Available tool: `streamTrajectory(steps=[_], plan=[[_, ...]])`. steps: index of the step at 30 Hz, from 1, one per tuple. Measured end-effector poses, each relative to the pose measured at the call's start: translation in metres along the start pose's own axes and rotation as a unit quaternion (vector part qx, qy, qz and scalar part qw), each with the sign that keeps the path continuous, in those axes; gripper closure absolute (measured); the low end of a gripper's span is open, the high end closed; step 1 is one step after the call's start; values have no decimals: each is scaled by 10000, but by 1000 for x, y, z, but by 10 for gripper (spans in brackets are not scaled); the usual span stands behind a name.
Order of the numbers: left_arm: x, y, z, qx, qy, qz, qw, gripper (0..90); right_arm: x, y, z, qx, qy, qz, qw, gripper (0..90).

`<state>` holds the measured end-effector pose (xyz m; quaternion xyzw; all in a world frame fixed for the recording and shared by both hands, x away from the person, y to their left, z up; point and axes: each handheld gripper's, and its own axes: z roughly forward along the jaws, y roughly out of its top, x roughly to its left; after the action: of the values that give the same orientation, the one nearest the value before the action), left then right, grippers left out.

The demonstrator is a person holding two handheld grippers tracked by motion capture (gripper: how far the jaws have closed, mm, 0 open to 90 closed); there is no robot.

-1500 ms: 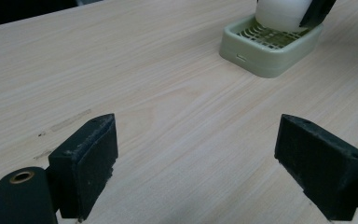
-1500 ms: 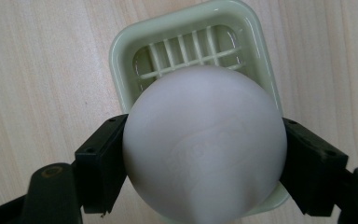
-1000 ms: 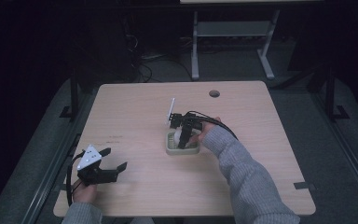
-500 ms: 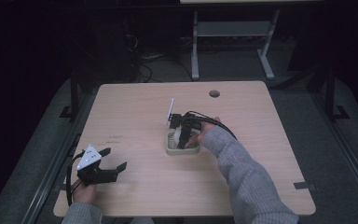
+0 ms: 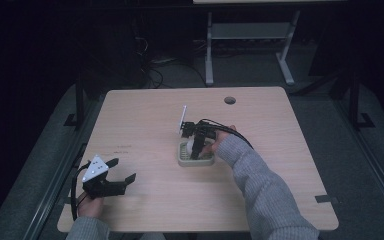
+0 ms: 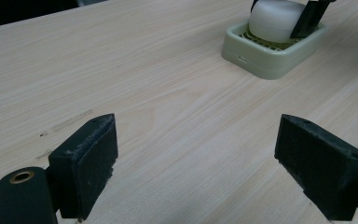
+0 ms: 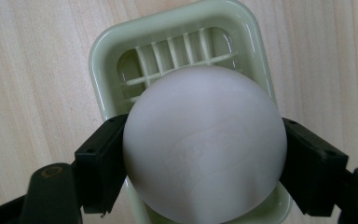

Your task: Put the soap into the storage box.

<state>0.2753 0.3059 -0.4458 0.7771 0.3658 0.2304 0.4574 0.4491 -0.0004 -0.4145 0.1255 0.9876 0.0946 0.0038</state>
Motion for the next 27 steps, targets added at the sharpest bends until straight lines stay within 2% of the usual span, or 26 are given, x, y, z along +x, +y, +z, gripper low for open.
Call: streamTrajectory(steps=[27], plan=[[0, 1, 0, -22, 3, 8, 10000, 128, 0, 1, 0, 40, 10, 9, 10000, 226]])
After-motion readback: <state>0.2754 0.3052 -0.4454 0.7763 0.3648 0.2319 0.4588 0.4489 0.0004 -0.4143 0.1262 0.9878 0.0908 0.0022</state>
